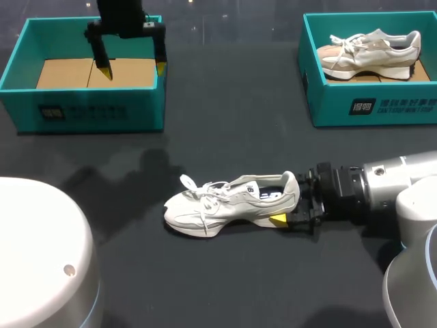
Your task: Take the shoe out of the shoebox, open the shoe tongue, remove and reinsert the insole, then place the shoe into the shoebox
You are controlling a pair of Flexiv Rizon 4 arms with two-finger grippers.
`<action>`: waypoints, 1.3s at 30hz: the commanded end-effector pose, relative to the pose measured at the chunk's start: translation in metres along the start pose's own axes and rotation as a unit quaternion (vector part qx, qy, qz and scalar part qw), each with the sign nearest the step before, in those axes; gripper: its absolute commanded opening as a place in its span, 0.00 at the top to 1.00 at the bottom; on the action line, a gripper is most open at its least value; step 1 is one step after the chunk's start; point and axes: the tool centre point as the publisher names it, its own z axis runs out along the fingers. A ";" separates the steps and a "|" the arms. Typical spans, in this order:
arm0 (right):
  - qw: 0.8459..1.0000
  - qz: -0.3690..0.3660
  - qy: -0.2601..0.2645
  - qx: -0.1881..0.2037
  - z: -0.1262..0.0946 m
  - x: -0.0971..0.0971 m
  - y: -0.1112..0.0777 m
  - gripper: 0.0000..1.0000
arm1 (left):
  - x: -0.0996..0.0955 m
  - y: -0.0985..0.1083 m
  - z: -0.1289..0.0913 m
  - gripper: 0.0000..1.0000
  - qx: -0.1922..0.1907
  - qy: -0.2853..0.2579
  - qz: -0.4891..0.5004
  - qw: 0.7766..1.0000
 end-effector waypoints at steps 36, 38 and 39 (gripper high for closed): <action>1.000 0.000 0.000 0.001 0.000 0.000 0.000 1.00 | 0.113 0.124 0.071 0.00 -0.039 -0.022 0.083 0.996; 1.000 0.000 0.000 0.001 0.000 0.000 0.000 1.00 | 0.113 0.124 0.071 0.00 -0.039 -0.022 0.083 0.996; 1.000 0.000 0.000 0.001 0.000 0.000 0.000 1.00 | 0.113 0.124 0.071 0.00 -0.039 -0.022 0.083 0.996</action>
